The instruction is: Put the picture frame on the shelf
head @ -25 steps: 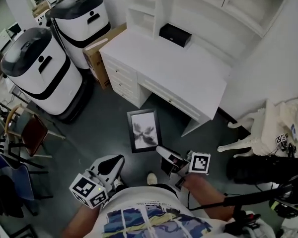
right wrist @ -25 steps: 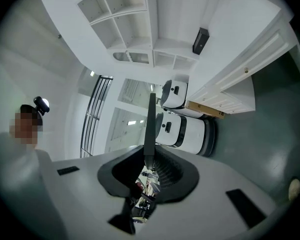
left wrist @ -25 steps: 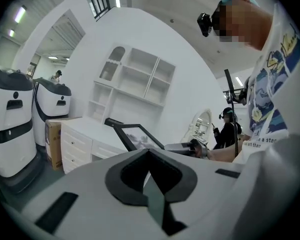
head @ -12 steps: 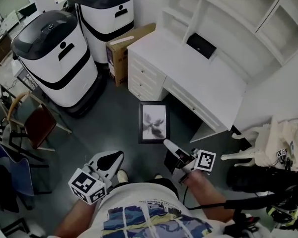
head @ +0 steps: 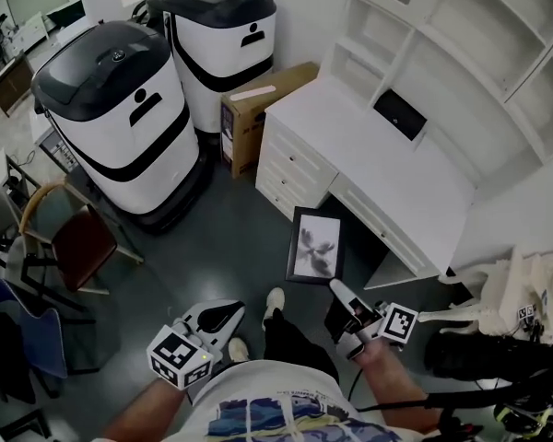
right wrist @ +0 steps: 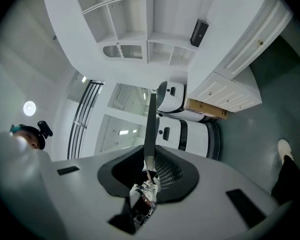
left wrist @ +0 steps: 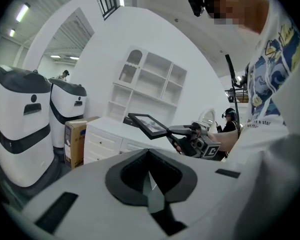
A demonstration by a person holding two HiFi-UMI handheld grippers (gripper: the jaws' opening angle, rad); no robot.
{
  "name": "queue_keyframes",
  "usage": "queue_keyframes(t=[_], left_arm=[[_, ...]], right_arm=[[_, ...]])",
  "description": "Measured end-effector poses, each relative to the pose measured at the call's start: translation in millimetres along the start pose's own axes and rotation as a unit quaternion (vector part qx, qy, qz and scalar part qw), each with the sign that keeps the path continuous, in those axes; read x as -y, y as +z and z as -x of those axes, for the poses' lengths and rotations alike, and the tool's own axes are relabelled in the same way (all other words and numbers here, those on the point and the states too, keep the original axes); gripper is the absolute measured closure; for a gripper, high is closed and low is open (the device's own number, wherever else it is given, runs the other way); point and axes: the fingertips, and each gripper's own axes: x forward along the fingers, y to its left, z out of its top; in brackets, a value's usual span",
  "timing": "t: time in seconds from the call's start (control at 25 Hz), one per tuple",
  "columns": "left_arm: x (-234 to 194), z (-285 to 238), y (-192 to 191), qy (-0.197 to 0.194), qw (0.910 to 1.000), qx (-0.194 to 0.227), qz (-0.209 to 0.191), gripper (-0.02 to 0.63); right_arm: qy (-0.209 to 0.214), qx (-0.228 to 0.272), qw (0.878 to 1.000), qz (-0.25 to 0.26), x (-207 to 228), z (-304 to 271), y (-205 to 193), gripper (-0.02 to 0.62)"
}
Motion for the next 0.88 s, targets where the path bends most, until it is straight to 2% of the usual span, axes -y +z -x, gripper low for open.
queue_keyframes(t=[0.32,0.48,0.68,0.88], left_arm=[[-59,-82,64,0.003,0.9996,-0.006,-0.027,0.594],[-87,-122,109,0.009,0.9979,-0.012,-0.063,0.594],[-117,-167,140,0.01,0.9975,-0.02,-0.067,0.594],[-142,-189,156,0.0,0.9975,-0.027,-0.065,0.594]], right_arm=[[0.02,-0.005,1.0,-0.023,35,-79,82,0.511],[0.043,-0.011,0.999,-0.021,37,-118,133,0.511],[0.044,-0.015,0.999,-0.017,55,-154,180,0.511],[0.04,-0.008,0.999,-0.032,70,-184,207,0.511]])
